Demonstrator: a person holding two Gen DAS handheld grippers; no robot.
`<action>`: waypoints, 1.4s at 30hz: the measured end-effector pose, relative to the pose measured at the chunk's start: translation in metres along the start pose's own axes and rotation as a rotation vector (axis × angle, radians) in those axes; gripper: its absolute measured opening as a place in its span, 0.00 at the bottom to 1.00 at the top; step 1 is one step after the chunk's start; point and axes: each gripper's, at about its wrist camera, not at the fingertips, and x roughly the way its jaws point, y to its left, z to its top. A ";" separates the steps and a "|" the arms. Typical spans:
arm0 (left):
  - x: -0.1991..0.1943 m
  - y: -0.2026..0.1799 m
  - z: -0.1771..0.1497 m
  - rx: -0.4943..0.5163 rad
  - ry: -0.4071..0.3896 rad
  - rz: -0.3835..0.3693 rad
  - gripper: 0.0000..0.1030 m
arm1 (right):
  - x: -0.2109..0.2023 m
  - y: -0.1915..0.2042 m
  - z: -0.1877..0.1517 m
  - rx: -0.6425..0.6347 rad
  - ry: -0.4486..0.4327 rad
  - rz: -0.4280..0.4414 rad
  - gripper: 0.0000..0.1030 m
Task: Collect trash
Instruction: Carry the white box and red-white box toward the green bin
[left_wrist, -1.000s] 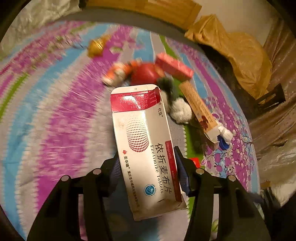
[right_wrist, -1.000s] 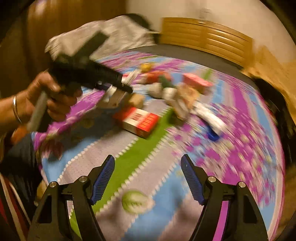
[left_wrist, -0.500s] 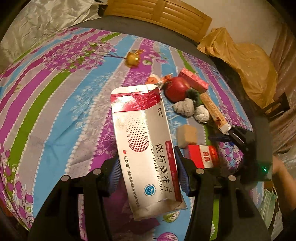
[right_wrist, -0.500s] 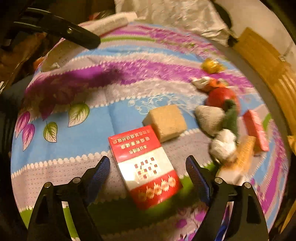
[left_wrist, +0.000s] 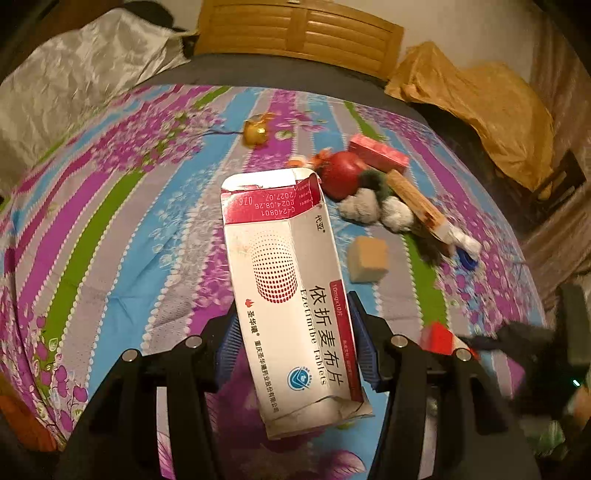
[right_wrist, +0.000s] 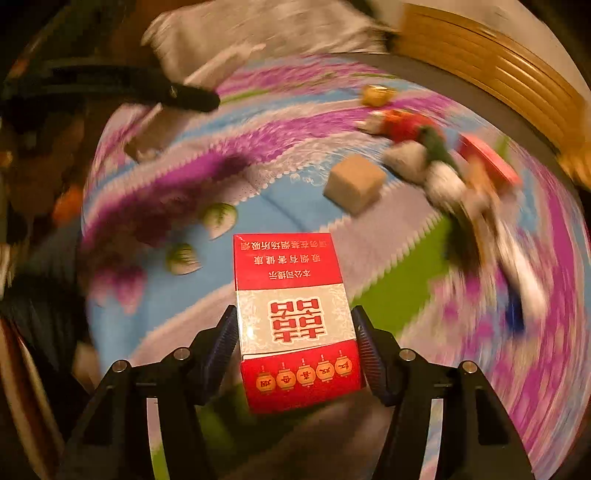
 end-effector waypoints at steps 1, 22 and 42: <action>-0.002 -0.007 -0.002 0.015 0.000 -0.002 0.50 | -0.012 0.000 -0.011 0.088 -0.023 -0.007 0.60; -0.074 -0.240 0.008 0.413 -0.206 -0.208 0.50 | -0.288 -0.045 -0.125 0.759 -0.619 -0.308 0.60; -0.115 -0.421 -0.035 0.691 -0.322 -0.389 0.50 | -0.438 -0.061 -0.282 0.967 -0.790 -0.664 0.60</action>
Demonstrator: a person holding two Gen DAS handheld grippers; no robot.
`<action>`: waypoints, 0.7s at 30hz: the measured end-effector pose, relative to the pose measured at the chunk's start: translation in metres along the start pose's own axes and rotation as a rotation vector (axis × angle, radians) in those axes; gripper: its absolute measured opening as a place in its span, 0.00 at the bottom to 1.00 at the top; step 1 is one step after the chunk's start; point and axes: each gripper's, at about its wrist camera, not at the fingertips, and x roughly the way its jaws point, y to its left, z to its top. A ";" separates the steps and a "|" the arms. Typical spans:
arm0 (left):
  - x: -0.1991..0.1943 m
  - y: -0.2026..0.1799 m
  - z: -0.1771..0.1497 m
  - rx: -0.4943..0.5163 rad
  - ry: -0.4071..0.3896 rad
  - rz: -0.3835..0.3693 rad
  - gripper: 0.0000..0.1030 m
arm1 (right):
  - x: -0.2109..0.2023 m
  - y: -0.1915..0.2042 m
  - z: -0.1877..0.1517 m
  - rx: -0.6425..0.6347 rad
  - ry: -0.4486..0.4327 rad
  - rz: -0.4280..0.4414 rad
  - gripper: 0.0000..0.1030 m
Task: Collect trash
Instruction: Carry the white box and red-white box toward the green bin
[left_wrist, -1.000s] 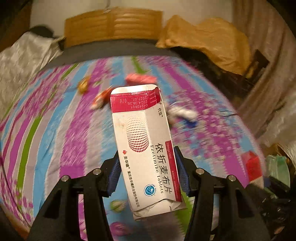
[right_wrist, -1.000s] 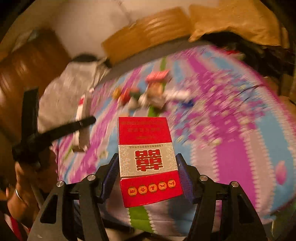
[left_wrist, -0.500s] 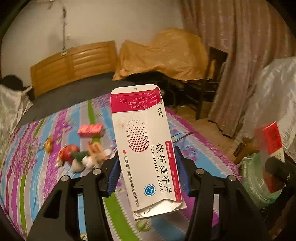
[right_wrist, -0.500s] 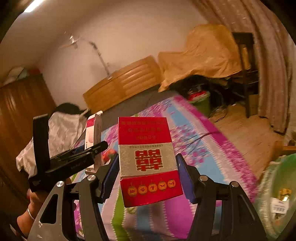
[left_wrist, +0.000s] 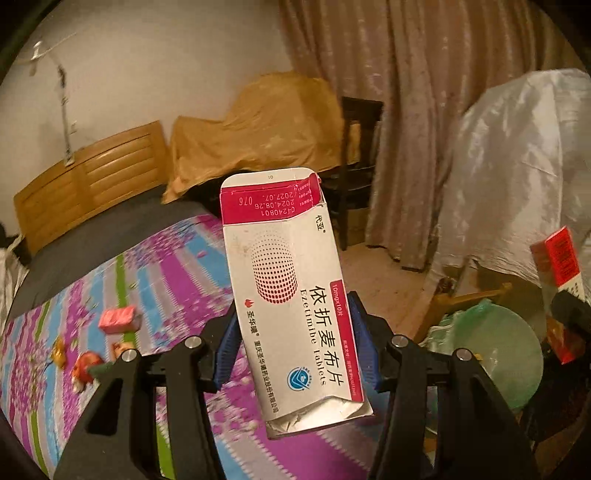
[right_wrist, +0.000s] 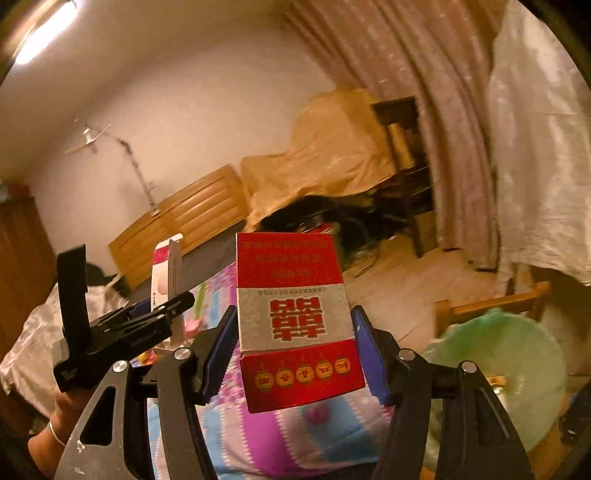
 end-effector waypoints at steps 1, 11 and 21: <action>0.002 -0.008 0.001 0.013 -0.003 -0.009 0.50 | -0.007 -0.008 0.002 0.006 -0.012 -0.018 0.60; 0.023 -0.092 0.016 0.121 -0.013 -0.111 0.51 | -0.052 -0.075 0.011 0.061 -0.090 -0.159 0.60; 0.040 -0.170 0.014 0.257 0.007 -0.213 0.51 | -0.077 -0.130 0.001 0.116 -0.078 -0.352 0.60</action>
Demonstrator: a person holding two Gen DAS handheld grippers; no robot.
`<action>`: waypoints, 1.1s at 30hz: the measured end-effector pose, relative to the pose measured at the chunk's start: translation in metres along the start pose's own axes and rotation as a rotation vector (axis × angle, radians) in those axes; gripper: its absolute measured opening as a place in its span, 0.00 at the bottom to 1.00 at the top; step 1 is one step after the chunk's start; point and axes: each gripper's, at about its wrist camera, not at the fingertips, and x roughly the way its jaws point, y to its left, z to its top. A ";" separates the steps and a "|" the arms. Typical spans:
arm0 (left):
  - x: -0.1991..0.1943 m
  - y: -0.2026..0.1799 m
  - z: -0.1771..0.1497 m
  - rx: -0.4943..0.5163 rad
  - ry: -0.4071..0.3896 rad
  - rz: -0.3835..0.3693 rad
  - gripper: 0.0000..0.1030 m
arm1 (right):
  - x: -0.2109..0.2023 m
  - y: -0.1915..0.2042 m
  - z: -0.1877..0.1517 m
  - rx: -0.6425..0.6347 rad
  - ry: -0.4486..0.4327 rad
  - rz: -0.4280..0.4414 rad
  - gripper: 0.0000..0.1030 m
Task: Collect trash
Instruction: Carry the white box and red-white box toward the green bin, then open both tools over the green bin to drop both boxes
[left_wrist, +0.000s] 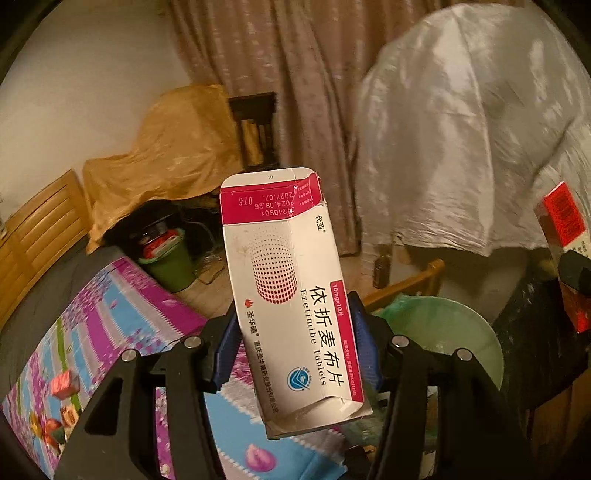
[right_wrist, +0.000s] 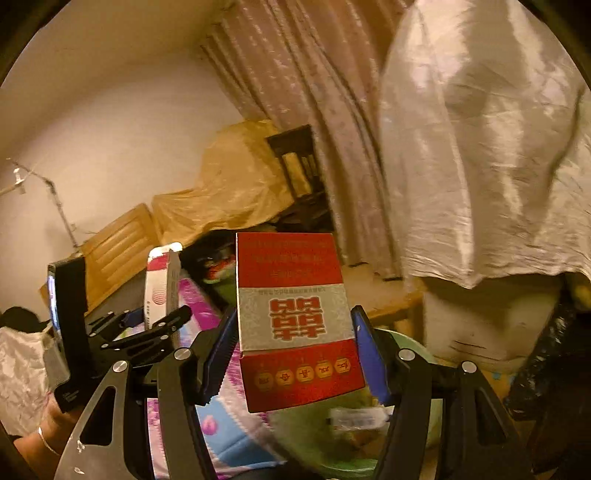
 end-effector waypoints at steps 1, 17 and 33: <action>0.004 -0.006 0.001 0.014 0.006 -0.010 0.51 | 0.001 -0.006 -0.002 0.007 0.006 -0.018 0.60; 0.045 -0.064 -0.018 0.128 0.127 -0.122 0.51 | 0.031 -0.038 -0.028 -0.057 0.132 -0.243 0.60; 0.051 -0.069 -0.021 0.141 0.139 -0.130 0.51 | 0.039 -0.036 -0.035 -0.068 0.157 -0.247 0.60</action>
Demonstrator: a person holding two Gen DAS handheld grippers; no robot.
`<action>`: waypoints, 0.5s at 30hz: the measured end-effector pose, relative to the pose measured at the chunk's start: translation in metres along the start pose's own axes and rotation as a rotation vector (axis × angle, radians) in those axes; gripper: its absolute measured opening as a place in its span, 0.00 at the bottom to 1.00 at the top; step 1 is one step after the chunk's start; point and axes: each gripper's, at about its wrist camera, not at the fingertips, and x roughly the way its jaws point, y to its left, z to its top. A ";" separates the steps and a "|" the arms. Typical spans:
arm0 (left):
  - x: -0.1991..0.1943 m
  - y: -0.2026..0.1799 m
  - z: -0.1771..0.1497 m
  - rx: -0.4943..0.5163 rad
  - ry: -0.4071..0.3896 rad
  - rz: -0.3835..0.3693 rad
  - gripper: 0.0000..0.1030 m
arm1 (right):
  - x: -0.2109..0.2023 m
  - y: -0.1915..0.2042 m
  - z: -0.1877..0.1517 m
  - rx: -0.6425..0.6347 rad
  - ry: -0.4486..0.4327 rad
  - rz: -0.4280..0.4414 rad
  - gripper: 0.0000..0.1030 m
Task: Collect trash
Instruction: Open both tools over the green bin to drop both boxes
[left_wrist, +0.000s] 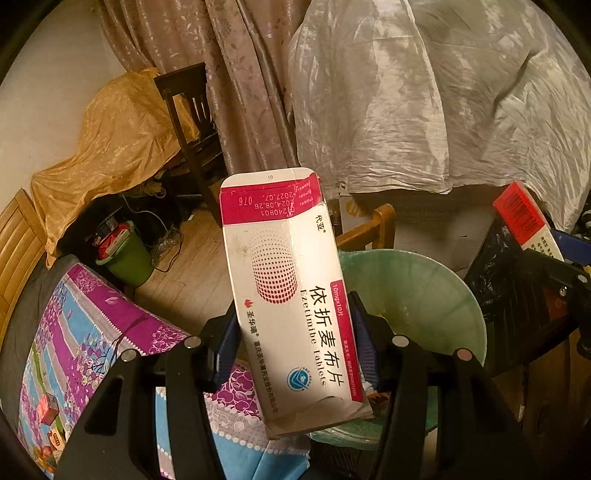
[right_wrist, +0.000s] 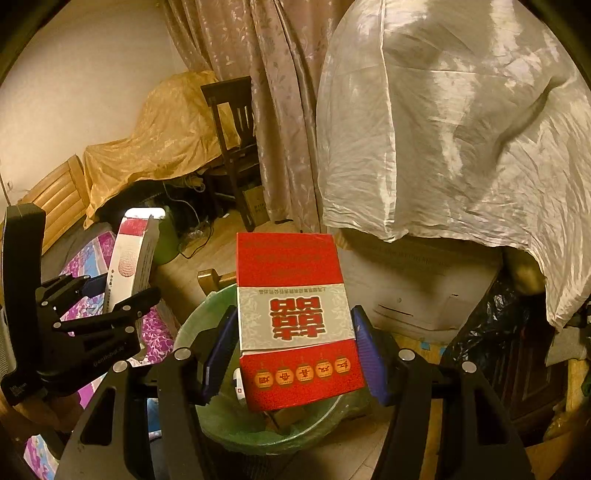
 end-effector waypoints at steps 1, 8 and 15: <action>0.000 0.000 0.000 0.000 0.000 -0.001 0.51 | 0.001 0.001 0.000 -0.001 0.002 0.002 0.60; 0.002 0.000 -0.001 -0.002 0.006 -0.023 0.52 | 0.006 0.005 0.000 -0.011 0.015 0.025 0.60; 0.018 0.009 -0.008 -0.049 0.079 -0.153 0.56 | 0.016 0.006 -0.003 -0.004 0.052 0.070 0.67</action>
